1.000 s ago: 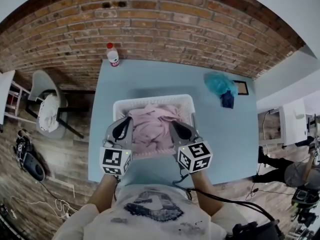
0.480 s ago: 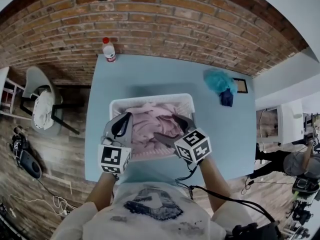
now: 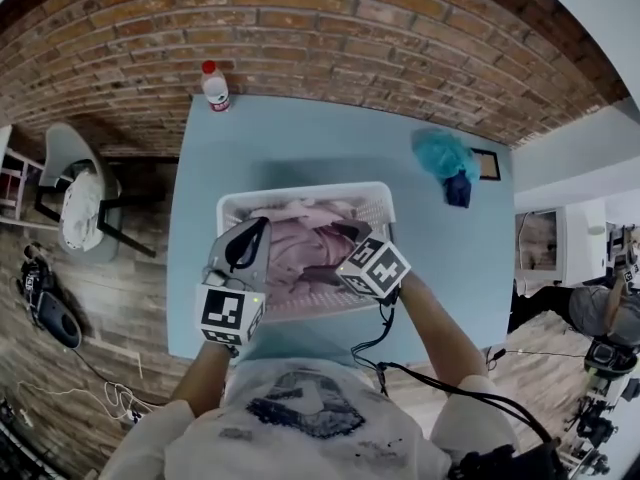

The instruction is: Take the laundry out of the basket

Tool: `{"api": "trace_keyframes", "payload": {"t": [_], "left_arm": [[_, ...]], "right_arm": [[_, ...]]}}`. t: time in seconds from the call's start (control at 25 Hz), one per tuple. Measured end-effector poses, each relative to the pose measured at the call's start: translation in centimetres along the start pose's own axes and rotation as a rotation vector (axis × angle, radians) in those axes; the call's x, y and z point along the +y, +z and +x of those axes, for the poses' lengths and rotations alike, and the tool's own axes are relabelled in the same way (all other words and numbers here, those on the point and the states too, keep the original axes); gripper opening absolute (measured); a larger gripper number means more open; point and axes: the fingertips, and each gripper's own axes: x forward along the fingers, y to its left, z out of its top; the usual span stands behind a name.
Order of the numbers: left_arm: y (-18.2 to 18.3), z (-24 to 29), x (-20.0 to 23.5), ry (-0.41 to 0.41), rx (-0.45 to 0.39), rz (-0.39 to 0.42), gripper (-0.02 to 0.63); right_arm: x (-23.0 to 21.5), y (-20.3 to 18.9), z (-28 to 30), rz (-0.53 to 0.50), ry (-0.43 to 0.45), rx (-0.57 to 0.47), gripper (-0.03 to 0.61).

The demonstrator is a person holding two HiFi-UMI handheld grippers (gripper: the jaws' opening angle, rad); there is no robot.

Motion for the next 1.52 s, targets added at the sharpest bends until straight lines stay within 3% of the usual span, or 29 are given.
{"api": "trace_keyframes", "payload": {"t": [0.12,0.44,0.8,1.04,1.36,1.52], "left_arm": [[-0.3,0.3,0.3,0.0,0.013,-0.007,-0.008],[-0.3,0.6,1.0,0.005,0.022,-0.012,-0.008],[-0.5,0.8,1.1,-0.001,0.035,-0.022,-0.008],[-1.1,1.0,1.0,-0.009,0.047,-0.041,-0.008],[-1.2,1.1,0.9,-0.007,0.047,-0.051,-0.008],[-1.4,0.8,0.9,-0.004,0.048,-0.064,-0.008]], "right_arm": [[-0.5,-0.3,1.5,0.009,0.029,0.022,0.476],[-1.2,-3.4,5.0,-0.1,0.032,0.19,0.476],[-1.7,-4.5,7.6,-0.183,0.027,0.227,0.476],[-1.8,-6.4,9.2,-0.122,0.068,0.283,0.476],[-2.2,-6.9,10.9,-0.068,0.016,0.308,0.474],[-1.9,-7.0,10.8,-0.061,0.02,0.313,0.41]]}}
